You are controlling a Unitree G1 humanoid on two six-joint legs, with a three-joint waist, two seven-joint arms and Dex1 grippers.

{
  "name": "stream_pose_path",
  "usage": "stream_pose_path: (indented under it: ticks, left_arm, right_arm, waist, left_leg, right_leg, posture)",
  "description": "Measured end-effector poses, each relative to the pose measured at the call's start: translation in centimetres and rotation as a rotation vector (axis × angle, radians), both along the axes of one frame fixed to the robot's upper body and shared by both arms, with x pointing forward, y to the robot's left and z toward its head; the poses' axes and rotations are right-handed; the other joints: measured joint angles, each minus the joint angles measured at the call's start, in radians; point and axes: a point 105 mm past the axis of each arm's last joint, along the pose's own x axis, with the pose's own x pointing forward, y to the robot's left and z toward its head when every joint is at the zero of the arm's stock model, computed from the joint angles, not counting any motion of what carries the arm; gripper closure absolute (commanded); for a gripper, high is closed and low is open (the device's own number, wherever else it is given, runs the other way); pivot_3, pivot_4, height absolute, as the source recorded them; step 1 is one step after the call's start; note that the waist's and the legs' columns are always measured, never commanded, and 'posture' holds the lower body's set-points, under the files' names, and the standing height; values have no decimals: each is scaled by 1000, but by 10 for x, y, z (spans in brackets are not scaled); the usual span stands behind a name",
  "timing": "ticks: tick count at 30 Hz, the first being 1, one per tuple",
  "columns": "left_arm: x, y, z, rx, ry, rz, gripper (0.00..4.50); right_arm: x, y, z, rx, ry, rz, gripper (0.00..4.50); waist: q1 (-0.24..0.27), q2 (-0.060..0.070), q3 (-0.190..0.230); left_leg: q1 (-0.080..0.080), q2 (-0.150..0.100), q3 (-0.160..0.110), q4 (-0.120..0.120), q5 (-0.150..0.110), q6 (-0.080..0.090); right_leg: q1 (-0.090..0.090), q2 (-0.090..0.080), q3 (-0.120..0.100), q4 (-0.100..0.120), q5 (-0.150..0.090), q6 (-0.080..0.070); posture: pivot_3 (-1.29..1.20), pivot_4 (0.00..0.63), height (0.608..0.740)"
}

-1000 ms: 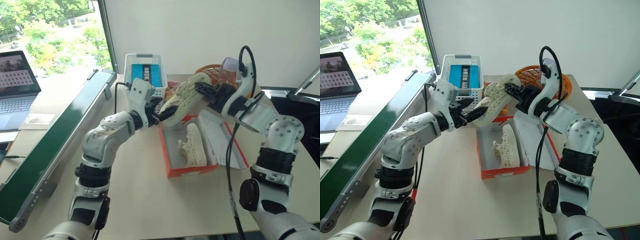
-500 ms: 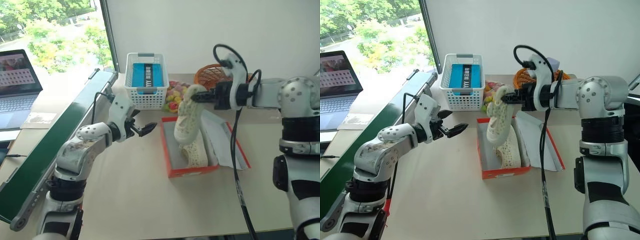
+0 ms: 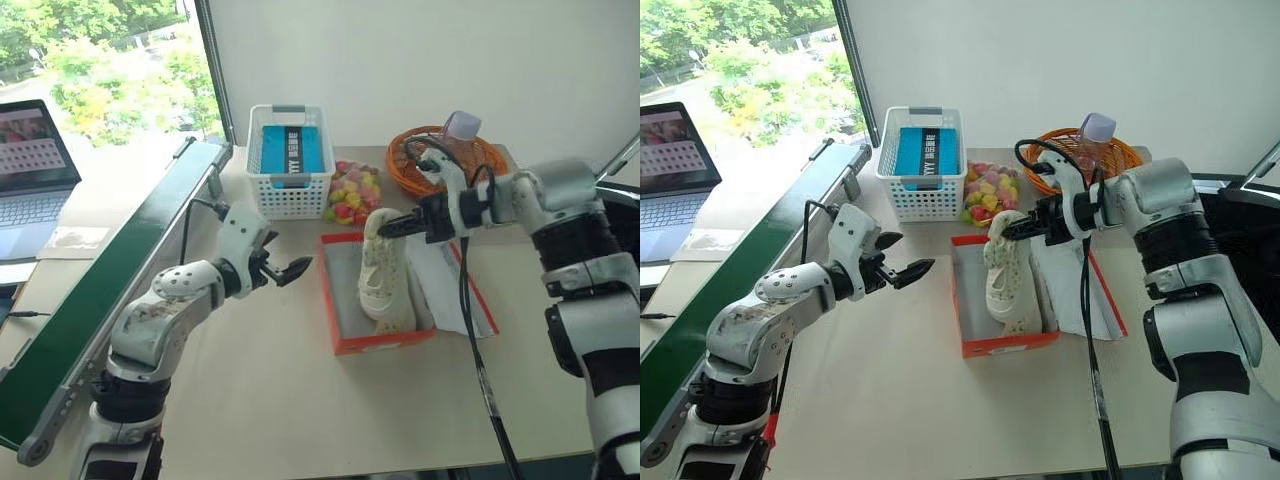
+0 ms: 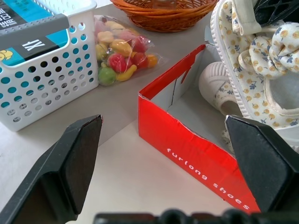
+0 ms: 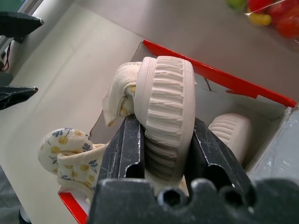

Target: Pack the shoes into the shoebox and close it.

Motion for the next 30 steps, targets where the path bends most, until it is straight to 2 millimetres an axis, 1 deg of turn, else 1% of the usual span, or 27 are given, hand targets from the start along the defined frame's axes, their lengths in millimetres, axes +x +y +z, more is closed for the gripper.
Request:
stream_pose_path:
  ticks: [3, 8, 12, 19, 21, 24, 30]
  left_arm:
    - [-3, 0, 0, 2, -6, 6, 0]
    - [-6, 3, -8, 2, 13, 24, 0]
    - [-8, 2, -9, -2, 13, 32, 0]
    - [-8, 3, -11, -6, 15, 44, 0]
    - [-8, 3, -11, -6, 15, 44, 0]
    - [-8, 2, -11, -5, 14, 39, 0]
    - [-9, 4, -11, 13, 15, 32, 0]
  right_arm:
    - [0, 4, -1, -12, 11, 47, 3782]
    - [-4, 10, 12, -12, -3, 128, 3782]
    - [-10, 15, 14, -11, 13, 182, 3782]
    - [-11, 28, 26, 9, 14, 212, 3782]
    - [-11, 32, 24, 8, 19, 217, 3782]
    - [-6, 37, 13, 4, 48, 195, 3782]
    - [5, 35, -14, -13, 89, 126, 3782]
  waist:
    - [1, 0, 0]
    - [1, 0, 0]
    - [1, 1, 0]
    - [1, 1, 0]
    - [1, 1, 0]
    - [1, 1, 0]
    - [1, 1, 0]
  left_leg:
    - [0, 0, 0, 0, 0, 0]
    - [0, 0, 0, 0, 0, 0]
    - [0, 0, 0, 0, 0, 0]
    - [0, 0, 0, 0, 0, 0]
    - [0, 0, 0, 1, 0, 0]
    - [0, 0, 0, 1, 0, 0]
    - [0, 0, 0, 1, 0, 0]
  right_leg:
    - [0, 0, 0, 0, 0, 0]
    - [0, 0, 0, 1, 0, 0]
    - [0, 0, 0, 1, 0, 0]
    - [-1, 0, 0, 2, 0, 0]
    - [-1, 0, 0, 2, 0, 0]
    - [-1, 0, 0, 3, 0, 0]
    - [-1, 0, 0, 3, 0, 0]
  posture:
    - [0, 150, 740]
    - [0, 150, 740]
    - [0, 150, 740]
    - [0, 150, 740]
    - [0, 150, 740]
    - [0, 150, 740]
    - [0, 150, 740]
